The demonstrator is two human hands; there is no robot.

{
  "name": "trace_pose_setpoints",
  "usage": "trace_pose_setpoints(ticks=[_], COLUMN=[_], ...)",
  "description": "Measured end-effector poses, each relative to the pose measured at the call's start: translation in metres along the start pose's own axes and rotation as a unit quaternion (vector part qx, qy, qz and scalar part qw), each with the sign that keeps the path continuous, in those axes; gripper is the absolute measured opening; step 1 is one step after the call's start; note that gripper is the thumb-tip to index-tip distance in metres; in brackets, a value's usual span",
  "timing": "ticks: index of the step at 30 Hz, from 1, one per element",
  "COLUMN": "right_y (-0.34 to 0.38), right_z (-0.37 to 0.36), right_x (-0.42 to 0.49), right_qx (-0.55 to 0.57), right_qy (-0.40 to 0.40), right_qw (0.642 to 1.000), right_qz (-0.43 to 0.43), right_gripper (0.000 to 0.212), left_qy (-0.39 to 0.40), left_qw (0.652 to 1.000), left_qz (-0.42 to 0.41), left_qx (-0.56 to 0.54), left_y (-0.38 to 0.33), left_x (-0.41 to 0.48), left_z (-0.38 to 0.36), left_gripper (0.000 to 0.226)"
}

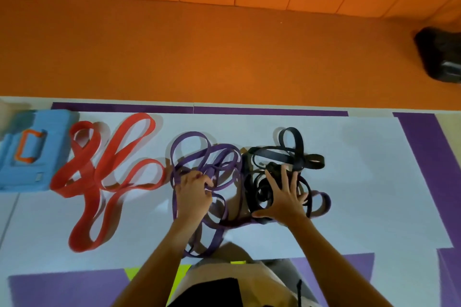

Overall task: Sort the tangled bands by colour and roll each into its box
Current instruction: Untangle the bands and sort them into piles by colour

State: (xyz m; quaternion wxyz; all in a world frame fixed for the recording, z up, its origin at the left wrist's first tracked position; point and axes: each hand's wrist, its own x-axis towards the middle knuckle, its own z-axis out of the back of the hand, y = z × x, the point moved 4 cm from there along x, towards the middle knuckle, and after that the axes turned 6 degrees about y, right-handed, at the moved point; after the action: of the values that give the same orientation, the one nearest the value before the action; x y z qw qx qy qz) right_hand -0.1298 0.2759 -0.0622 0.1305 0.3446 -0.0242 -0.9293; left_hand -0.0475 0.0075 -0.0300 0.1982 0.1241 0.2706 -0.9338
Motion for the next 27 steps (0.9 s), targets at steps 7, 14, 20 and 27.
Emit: trace_pose_setpoints(ticks=[7,14,20,27], right_y=[-0.005,-0.038,-0.113,-0.171], right_z=[0.007,0.045,0.107,0.128], right_x=[0.030,0.044,0.060,0.051], right_qx=[-0.060,-0.053,0.159,0.316], right_qy=[0.005,-0.087,-0.178,-0.294], right_qw=[0.998,0.989,0.970,0.902], right_qz=[-0.007,0.104,0.054,-0.020], right_gripper=[0.102,0.048,0.043,0.057], left_qy=[0.094,0.094,0.189,0.153], left_qw=[0.991,0.992,0.975,0.983], left_qz=[-0.075,-0.061,-0.019,0.043], left_qx=[0.051,0.056,0.117,0.093], left_y=[-0.033,-0.057,-0.079,-0.098], left_x=[-0.002,-0.016,-0.023,-0.021], left_z=[-0.024,-0.057,-0.106,-0.117], left_gripper=[0.043,0.049,0.069,0.072])
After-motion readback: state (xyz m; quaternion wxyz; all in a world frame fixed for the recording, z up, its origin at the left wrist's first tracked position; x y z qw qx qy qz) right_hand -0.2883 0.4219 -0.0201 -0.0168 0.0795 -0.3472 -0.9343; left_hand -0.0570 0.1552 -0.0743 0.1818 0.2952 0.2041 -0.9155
